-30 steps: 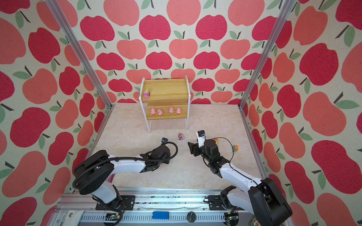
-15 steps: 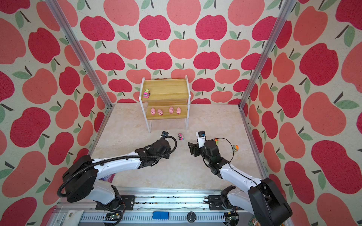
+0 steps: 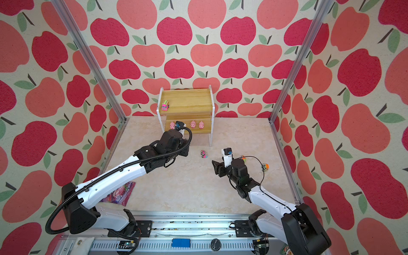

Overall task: Organize plastic toys on shelves
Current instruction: Pick up the plastic toy from the center of the table, then place the plastic toy on the shelf.

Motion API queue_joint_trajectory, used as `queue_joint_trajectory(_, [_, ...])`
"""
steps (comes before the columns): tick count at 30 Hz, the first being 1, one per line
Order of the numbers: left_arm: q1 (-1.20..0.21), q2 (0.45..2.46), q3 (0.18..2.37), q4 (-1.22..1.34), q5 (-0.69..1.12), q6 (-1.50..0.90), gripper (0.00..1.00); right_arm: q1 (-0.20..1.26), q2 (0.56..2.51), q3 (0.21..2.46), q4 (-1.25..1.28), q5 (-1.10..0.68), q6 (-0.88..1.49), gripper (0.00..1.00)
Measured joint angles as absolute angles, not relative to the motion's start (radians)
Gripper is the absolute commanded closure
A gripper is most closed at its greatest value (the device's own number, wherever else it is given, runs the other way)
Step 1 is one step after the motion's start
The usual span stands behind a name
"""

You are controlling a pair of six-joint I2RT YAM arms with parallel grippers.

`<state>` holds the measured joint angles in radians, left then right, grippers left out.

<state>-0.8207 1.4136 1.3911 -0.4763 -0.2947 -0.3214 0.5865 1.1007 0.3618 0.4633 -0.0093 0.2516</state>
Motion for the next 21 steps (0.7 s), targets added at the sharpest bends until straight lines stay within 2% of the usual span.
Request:
queue_joint_trajectory(11, [-0.69,1.503,1.839,-0.68,-0.236,-0.214,0.72,0.587,1.15,0.354,0.493,-0.026,0.251,0.3])
queue_joint_trajectory(21, [-0.561,1.84,2.426,-0.906,-0.178,-0.135,0.71,0.589,1.179,0.354,0.508,-0.055,0.239,0.3])
